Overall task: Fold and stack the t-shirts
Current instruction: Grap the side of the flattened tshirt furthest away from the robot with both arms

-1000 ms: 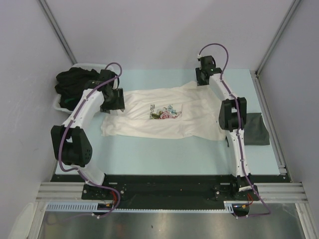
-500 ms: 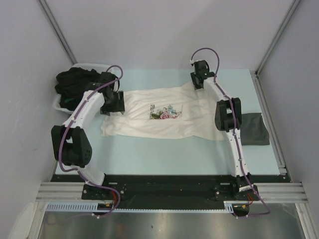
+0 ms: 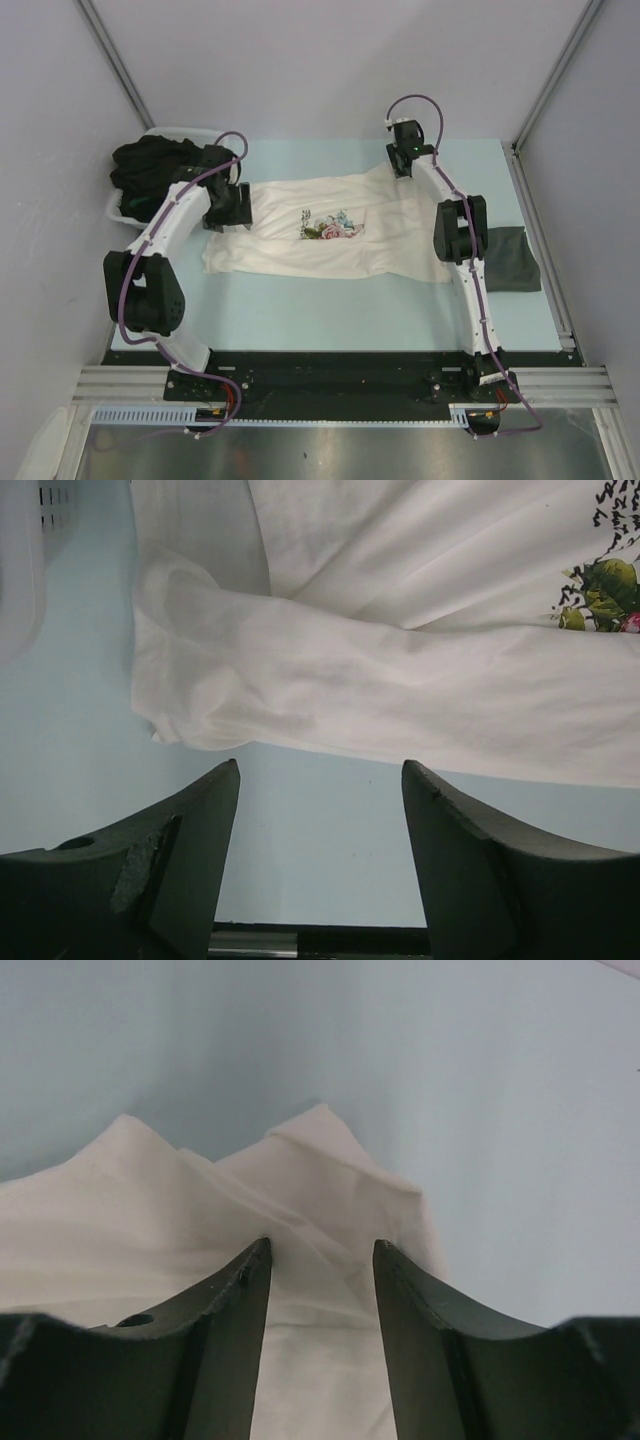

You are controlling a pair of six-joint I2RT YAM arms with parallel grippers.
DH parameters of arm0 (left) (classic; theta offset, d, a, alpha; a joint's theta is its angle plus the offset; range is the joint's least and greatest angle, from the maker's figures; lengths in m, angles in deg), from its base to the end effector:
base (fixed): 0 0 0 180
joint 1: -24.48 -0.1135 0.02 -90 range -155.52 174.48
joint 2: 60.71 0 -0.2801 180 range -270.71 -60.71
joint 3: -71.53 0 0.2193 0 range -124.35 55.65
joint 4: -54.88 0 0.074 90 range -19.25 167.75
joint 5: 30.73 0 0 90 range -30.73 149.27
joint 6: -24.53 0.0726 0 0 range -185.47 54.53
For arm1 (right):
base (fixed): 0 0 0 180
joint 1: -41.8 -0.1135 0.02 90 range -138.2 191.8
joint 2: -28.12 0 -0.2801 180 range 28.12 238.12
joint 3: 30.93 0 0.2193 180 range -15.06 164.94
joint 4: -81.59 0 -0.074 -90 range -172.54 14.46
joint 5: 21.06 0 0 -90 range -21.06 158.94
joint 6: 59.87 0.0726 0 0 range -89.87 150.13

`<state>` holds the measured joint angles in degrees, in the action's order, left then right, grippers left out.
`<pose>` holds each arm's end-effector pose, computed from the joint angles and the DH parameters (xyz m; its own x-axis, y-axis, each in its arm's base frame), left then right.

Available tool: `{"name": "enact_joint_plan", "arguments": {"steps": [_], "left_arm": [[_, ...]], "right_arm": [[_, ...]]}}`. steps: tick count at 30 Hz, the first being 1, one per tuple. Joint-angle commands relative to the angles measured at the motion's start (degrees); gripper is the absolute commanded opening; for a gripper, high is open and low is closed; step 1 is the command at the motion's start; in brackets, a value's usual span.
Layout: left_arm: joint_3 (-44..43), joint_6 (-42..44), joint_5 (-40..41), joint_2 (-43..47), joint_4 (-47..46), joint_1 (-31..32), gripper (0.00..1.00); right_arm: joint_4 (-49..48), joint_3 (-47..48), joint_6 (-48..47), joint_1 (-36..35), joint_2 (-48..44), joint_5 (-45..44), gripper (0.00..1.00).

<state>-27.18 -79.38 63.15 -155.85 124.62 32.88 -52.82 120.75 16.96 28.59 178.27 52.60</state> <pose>0.3204 -0.0423 0.2722 -0.9069 -0.1085 -0.4071 -0.1023 0.9941 -0.0370 0.5746 0.1139 0.1589 -0.6541 -0.3781 -0.6551 -0.1761 0.9184 -0.3542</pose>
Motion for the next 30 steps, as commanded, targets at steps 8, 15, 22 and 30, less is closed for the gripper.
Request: {"name": "enact_joint_plan", "arguments": {"steps": [8,15,22,30], "left_arm": [[-3.1,0.6,-1.6,-2.2,-1.0,1.1,0.72],[-3.9,0.6,-1.5,-3.1,-0.8,1.4,0.72],[-4.3,0.3,-1.6,-3.6,-1.0,1.5,0.72],[-4.3,0.2,-1.9,-4.2,-1.1,1.7,0.72]], "right_arm": [[-1.5,-0.7,0.1,2.8,-4.2,-0.4,0.5],[-0.9,-0.7,1.6,2.8,-3.1,1.3,0.51],[-1.2,-0.8,1.7,2.6,-3.1,-0.8,0.49],[-1.3,0.3,2.5,4.9,-4.1,-2.0,0.5]]}}
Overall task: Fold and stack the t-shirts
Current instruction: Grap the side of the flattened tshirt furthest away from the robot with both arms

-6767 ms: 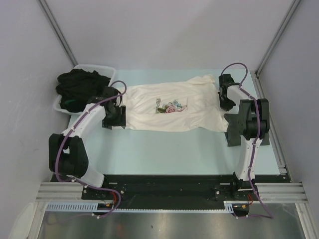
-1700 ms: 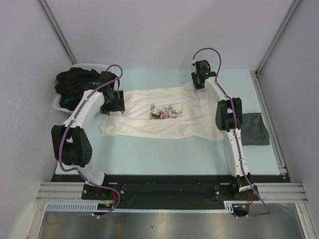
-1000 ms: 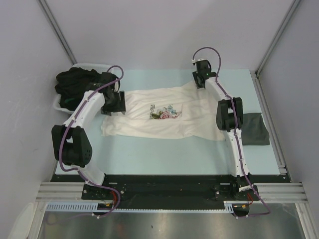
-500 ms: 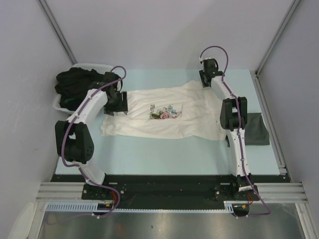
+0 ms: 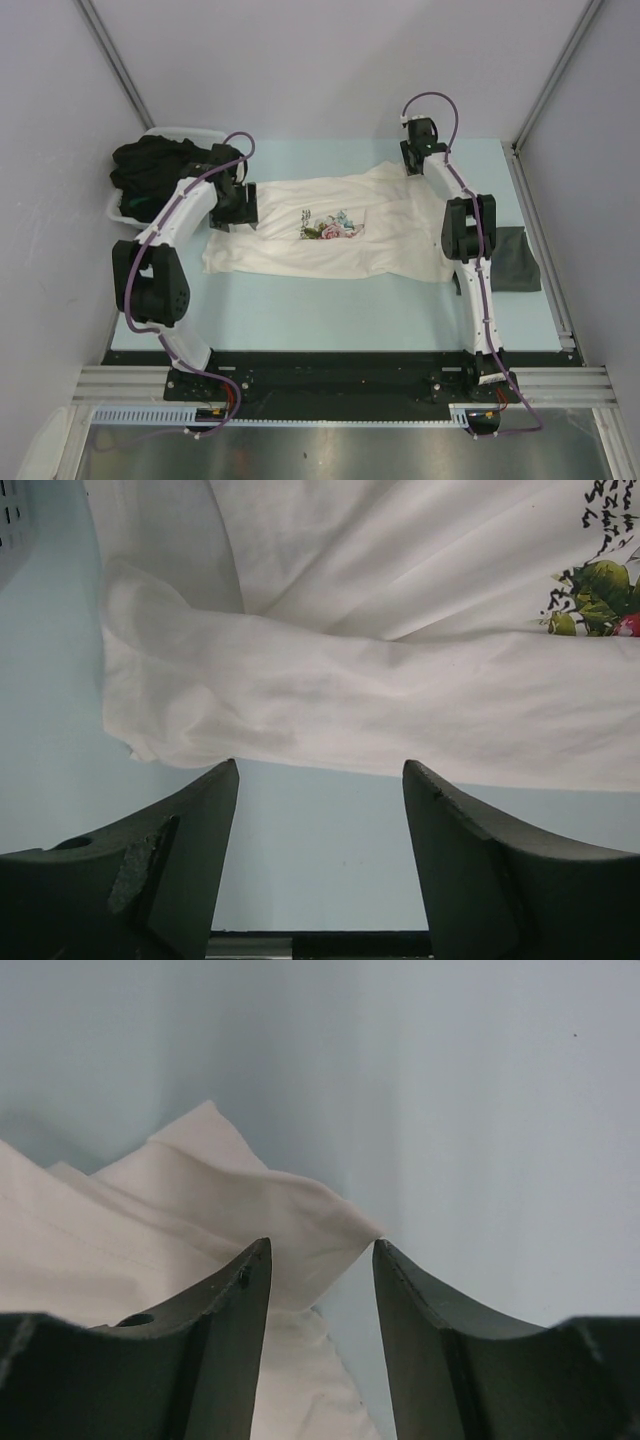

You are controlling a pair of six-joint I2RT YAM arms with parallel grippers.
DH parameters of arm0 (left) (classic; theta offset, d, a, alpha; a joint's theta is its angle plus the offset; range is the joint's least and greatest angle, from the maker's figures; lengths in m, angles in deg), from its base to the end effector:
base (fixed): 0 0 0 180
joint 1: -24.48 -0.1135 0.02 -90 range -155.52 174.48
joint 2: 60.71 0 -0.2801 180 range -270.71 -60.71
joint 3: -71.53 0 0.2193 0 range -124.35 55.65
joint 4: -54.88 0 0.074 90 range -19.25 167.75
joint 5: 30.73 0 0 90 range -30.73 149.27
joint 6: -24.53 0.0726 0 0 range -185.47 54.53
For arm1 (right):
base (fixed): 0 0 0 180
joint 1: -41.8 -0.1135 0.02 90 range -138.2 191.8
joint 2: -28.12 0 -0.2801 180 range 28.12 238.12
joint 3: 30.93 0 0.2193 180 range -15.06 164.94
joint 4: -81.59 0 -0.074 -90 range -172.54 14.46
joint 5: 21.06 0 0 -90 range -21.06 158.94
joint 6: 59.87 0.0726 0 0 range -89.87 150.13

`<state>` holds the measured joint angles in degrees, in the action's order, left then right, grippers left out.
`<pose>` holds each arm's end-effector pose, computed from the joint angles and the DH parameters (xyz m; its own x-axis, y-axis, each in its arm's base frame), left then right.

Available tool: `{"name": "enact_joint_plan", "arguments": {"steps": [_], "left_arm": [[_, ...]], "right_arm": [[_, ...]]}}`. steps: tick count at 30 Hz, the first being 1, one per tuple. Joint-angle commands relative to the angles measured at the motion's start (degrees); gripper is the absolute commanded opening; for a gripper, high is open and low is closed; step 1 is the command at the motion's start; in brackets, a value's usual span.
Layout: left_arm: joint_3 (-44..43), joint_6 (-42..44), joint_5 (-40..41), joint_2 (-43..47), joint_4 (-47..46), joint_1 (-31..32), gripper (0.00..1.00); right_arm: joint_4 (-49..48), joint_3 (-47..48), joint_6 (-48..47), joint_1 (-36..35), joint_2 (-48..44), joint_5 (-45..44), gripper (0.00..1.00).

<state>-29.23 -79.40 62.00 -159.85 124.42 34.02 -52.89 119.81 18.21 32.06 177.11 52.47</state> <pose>0.3347 -0.0527 0.2605 -0.9226 -0.0888 -0.3755 -0.0765 0.9959 -0.0477 0.5781 0.0783 0.1651 -0.6753 -0.3169 -0.6660 -0.1021 0.9345 -0.3410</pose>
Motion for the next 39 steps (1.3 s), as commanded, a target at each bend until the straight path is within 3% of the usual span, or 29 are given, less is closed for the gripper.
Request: {"name": "enact_joint_plan", "arguments": {"steps": [1,25,28,29,31,39], "left_arm": [[-2.4,0.1,-0.9,-0.4,-0.9,0.5,0.72],[-4.6,-0.9,0.0,-1.8,0.3,1.7,0.73],[-4.6,-1.1,0.2,-1.7,0.6,1.9,0.73],[-4.5,-1.2,0.4,-1.5,0.6,1.9,0.73],[-4.4,-1.3,0.4,-1.3,0.7,2.0,0.73],[-4.3,-1.9,4.1,-1.4,-1.0,2.2,0.73]], "right_arm": [[-1.2,0.9,1.5,1.6,-3.0,-2.3,0.5],[-2.1,0.7,9.9,2.9,0.2,9.3,0.51],[-2.6,0.7,9.9,2.9,0.2,9.5,0.35],[-2.7,0.8,10.0,2.8,0.3,9.3,0.2],[-3.0,0.8,10.3,2.9,0.3,7.8,0.0],[-2.6,0.9,11.0,2.9,-2.1,7.7,0.0]]}}
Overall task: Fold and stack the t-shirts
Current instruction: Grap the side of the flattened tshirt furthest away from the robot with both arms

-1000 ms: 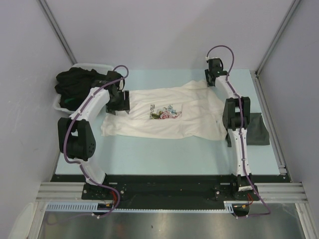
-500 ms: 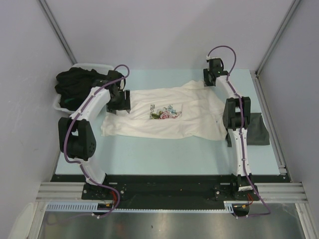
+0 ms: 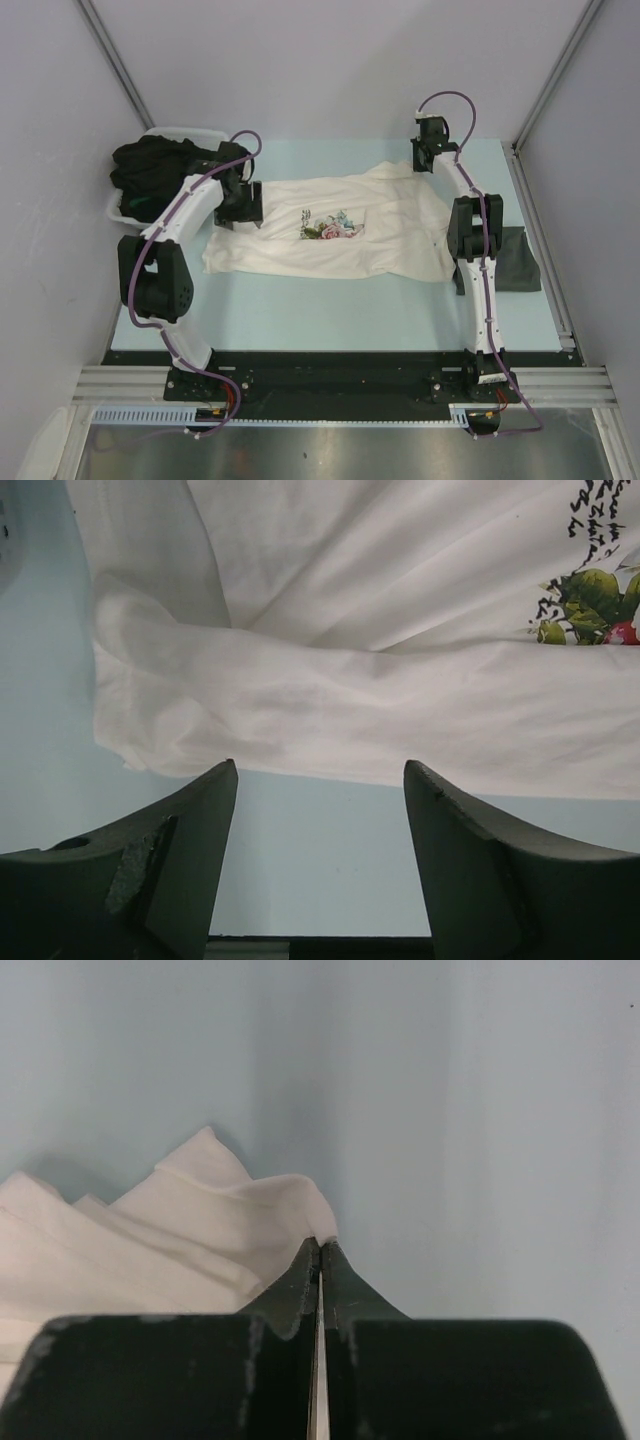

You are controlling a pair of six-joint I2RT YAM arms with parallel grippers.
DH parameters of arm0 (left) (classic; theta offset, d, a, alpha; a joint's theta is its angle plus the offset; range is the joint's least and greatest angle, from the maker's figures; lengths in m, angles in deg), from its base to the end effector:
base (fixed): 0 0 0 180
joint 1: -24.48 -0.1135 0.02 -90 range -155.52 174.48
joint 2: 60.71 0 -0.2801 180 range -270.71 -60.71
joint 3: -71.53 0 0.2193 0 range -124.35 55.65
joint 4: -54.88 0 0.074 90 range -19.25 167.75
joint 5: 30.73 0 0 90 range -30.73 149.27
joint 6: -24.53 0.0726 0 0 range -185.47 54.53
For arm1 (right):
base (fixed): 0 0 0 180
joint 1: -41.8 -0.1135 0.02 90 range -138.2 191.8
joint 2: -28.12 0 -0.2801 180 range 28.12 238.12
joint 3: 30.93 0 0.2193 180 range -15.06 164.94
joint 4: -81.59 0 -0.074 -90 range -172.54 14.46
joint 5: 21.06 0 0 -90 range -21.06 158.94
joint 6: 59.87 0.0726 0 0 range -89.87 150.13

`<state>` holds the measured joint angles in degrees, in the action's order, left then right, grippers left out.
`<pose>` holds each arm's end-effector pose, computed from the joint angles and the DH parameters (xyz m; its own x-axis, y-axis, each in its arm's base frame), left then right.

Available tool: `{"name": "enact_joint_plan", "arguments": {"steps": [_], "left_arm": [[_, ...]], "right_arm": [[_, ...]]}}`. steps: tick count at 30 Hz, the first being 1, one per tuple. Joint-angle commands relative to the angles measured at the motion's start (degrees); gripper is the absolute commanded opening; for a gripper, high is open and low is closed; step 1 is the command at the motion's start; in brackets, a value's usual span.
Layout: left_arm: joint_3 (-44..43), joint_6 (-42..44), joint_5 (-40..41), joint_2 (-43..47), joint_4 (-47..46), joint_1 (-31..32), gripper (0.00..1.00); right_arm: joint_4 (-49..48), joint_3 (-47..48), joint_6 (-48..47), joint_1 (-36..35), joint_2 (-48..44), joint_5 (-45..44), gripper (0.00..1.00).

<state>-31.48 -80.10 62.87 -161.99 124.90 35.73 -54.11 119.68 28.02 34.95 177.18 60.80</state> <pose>0.3424 -0.0635 0.2587 -0.9251 -0.0730 -0.3726 -0.0638 0.9973 -0.0370 0.5836 0.0598 0.1644 -0.6730 -0.1175 -0.7303 -0.0396 0.9916 -0.1231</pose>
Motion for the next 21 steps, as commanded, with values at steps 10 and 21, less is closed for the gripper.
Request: {"name": "enact_joint_plan", "arguments": {"steps": [10,21], "left_arm": [[-9.5,0.0,6.0,-5.0,-1.6,0.5,0.73],[-9.4,1.0,6.5,-4.9,-1.9,0.5,0.73]], "right_arm": [[-0.7,-0.1,0.2,0.9,-11.1,-3.3,0.0],[0.8,-1.2,0.7,3.2,-14.1,-2.8,0.0]]}}
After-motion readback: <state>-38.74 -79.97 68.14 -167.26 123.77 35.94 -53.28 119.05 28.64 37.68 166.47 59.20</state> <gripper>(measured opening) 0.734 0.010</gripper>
